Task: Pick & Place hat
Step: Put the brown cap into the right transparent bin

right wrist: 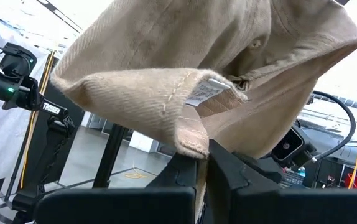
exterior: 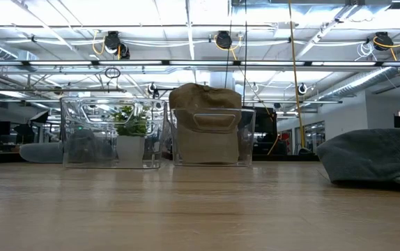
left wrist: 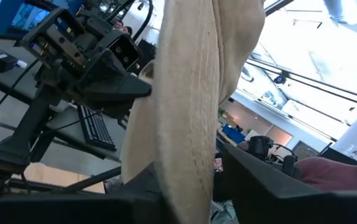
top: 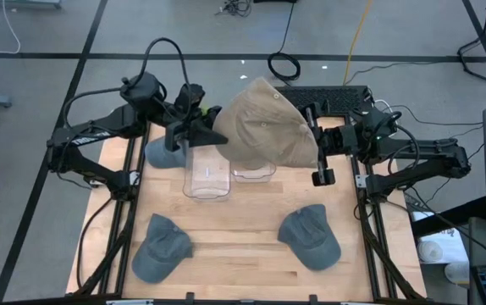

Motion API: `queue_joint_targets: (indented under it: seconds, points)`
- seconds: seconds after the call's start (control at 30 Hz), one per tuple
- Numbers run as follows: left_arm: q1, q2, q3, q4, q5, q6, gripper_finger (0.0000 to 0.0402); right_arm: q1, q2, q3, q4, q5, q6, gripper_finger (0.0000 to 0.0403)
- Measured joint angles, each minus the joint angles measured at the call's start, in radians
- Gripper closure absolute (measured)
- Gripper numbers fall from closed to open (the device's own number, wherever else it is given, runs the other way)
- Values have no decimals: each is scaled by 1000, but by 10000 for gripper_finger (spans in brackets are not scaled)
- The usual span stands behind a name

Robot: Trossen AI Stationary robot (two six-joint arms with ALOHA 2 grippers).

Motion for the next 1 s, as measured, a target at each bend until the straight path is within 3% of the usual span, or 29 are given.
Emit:
queue_joint_targets:
  seconds: [0.23,0.37,0.73,1.0]
  points:
    - [3,0,0,24,21,-34,345,0,0,0,-1,9,0,367]
    - [3,-1,0,43,57,-33,388,-1,0,0,-4,79,0,343]
    - [37,-6,0,34,92,-21,391,-1,-1,0,-12,87,22,317]
    - [131,-95,0,-146,141,87,392,-6,-46,1,-212,220,290,300]
